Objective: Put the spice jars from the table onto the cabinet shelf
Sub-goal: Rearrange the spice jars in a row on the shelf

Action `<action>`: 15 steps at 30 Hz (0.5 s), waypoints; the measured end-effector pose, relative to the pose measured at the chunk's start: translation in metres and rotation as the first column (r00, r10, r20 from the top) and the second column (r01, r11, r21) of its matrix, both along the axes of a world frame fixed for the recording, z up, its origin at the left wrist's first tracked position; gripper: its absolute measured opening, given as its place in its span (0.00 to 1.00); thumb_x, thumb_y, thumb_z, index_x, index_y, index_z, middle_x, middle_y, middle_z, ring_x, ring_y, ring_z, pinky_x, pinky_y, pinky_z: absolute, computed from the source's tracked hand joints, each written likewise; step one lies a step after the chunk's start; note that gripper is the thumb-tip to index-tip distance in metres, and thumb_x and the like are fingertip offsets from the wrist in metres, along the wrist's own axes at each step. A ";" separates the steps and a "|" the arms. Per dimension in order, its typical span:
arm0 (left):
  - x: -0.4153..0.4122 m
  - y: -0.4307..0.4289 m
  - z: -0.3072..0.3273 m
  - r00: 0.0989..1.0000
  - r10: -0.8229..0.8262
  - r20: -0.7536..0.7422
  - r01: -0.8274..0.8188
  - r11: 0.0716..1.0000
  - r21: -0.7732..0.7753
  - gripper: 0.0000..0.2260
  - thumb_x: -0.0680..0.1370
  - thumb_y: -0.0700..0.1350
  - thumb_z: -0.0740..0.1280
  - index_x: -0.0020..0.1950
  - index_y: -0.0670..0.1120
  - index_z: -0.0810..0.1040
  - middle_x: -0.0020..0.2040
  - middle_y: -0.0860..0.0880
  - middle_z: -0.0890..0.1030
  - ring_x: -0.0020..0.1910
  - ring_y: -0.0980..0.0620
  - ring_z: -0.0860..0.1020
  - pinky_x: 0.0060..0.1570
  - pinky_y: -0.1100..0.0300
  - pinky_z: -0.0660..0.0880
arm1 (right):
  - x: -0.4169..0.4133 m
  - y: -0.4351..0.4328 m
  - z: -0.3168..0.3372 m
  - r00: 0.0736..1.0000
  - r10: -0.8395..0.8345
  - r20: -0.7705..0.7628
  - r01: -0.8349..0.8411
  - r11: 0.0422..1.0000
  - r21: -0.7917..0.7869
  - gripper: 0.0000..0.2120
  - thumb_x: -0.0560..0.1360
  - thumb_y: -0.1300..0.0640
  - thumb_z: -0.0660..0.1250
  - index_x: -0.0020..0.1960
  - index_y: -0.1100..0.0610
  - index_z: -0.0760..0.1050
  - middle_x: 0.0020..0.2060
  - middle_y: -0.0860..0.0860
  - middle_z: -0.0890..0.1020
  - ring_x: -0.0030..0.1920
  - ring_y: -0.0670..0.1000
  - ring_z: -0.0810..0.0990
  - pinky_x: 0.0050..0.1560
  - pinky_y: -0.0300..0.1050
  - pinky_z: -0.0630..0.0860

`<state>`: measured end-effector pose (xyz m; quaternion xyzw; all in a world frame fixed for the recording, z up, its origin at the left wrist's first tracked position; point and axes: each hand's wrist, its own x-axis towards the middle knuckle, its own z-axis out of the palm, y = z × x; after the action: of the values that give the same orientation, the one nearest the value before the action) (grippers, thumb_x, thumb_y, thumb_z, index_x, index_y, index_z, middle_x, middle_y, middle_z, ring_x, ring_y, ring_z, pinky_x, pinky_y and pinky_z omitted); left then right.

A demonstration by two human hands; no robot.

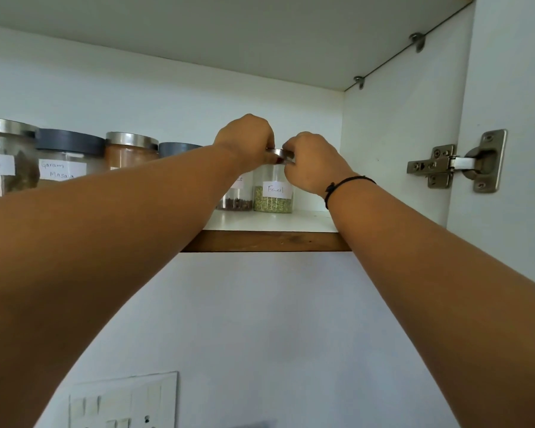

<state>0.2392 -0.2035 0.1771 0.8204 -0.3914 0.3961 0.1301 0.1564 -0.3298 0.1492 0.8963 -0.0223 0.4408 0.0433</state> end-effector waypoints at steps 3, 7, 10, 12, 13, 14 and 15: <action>0.001 -0.002 -0.001 0.999 0.044 0.006 -0.044 0.999 0.026 0.14 0.76 0.55 0.72 0.55 0.46 0.85 0.47 0.47 0.83 0.46 0.46 0.80 0.44 0.54 0.77 | 0.000 -0.001 0.000 0.997 0.014 -0.080 -0.015 1.000 -0.006 0.10 0.73 0.66 0.61 0.52 0.64 0.77 0.45 0.55 0.71 0.46 0.56 0.74 0.43 0.45 0.69; 0.001 0.000 -0.002 0.998 0.060 0.026 -0.061 0.997 0.041 0.15 0.76 0.55 0.72 0.56 0.47 0.84 0.46 0.48 0.82 0.45 0.46 0.78 0.40 0.56 0.71 | -0.001 -0.001 0.000 0.994 0.022 -0.106 -0.023 1.000 -0.010 0.13 0.73 0.67 0.60 0.56 0.63 0.76 0.48 0.54 0.69 0.47 0.53 0.70 0.45 0.44 0.66; -0.001 -0.001 -0.004 0.996 0.082 0.036 -0.083 0.996 0.034 0.17 0.76 0.56 0.72 0.58 0.47 0.83 0.50 0.47 0.83 0.49 0.45 0.79 0.43 0.55 0.73 | -0.003 0.000 -0.001 0.994 0.011 -0.106 -0.010 1.000 0.007 0.10 0.73 0.66 0.60 0.53 0.62 0.75 0.48 0.54 0.69 0.47 0.54 0.71 0.45 0.45 0.67; -0.004 0.000 -0.004 0.995 0.083 0.047 -0.083 0.997 0.004 0.20 0.76 0.56 0.71 0.63 0.47 0.81 0.58 0.46 0.81 0.57 0.45 0.79 0.50 0.53 0.75 | -0.003 0.000 0.000 0.995 -0.014 -0.096 0.016 1.000 0.016 0.04 0.73 0.66 0.60 0.46 0.61 0.72 0.48 0.54 0.70 0.48 0.56 0.73 0.45 0.46 0.68; -0.006 0.001 -0.004 0.996 0.073 0.055 -0.072 0.997 -0.024 0.21 0.76 0.56 0.71 0.65 0.47 0.79 0.62 0.47 0.79 0.61 0.45 0.77 0.54 0.53 0.74 | -0.003 -0.001 0.000 0.996 -0.019 -0.086 0.021 1.000 0.021 0.03 0.74 0.65 0.61 0.46 0.61 0.72 0.50 0.56 0.71 0.50 0.57 0.74 0.46 0.47 0.70; -0.009 0.002 -0.004 0.997 0.056 0.061 -0.053 0.997 -0.060 0.20 0.77 0.56 0.71 0.66 0.48 0.79 0.64 0.47 0.78 0.63 0.46 0.76 0.55 0.53 0.73 | -0.004 -0.001 0.000 0.997 -0.017 -0.074 0.019 0.999 0.028 0.07 0.74 0.64 0.61 0.51 0.62 0.74 0.55 0.57 0.73 0.53 0.58 0.75 0.50 0.48 0.73; -0.011 0.004 -0.003 0.998 0.036 0.057 -0.030 0.994 -0.103 0.19 0.77 0.54 0.70 0.65 0.48 0.79 0.65 0.47 0.77 0.64 0.47 0.75 0.55 0.55 0.72 | -0.005 -0.001 0.000 0.998 -0.015 -0.065 0.018 0.999 0.042 0.13 0.74 0.63 0.62 0.58 0.63 0.75 0.60 0.58 0.74 0.57 0.59 0.76 0.55 0.50 0.75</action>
<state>0.2278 -0.1991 0.1743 0.8070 -0.3606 0.4417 0.1537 0.1516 -0.3305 0.1491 0.9106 -0.0376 0.4106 0.0285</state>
